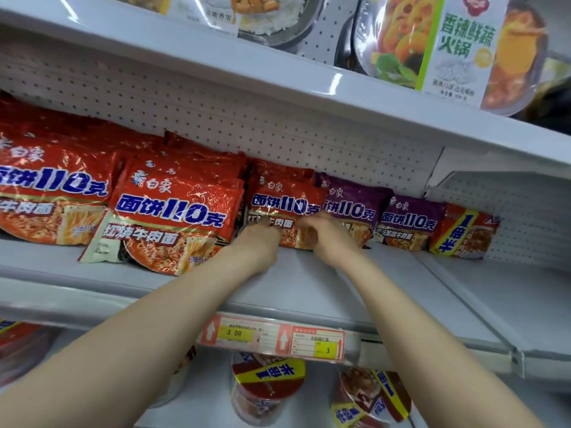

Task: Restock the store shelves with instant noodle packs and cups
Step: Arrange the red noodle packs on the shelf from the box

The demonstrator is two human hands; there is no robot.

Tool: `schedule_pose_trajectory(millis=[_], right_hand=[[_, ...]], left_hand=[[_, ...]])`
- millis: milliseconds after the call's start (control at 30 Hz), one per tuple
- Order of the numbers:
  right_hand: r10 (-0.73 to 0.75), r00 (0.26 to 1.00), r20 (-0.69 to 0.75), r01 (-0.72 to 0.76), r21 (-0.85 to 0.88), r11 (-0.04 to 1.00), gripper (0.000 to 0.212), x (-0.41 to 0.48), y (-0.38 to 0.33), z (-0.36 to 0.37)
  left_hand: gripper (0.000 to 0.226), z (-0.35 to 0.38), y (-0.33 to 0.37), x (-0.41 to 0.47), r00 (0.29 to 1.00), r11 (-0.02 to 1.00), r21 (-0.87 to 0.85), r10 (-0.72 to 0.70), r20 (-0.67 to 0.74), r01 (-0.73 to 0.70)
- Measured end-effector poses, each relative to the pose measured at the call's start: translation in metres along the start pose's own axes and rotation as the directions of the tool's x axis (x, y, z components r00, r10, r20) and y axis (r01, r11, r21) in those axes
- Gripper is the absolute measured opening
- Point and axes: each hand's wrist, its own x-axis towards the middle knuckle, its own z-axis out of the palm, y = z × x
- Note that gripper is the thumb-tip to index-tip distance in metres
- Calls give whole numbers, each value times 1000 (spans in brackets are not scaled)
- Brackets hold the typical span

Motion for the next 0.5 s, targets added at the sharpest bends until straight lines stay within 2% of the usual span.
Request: schedule_pose_trajectory(millis=[100,267,500], right_hand=[[9,992,123,-7,-17,1000,65,3,0,14],[21,986,168,-23,6,1000,75,17,2,33],[13,983,182,-14,5,1000,67,30,6,40]], left_hand=[[44,2,4,1,1000,999,35,-22,1,21],[46,11,6,7,996,996,48,-80,50,78],[51,17,8,22,992,993,-28,-112,51,114]])
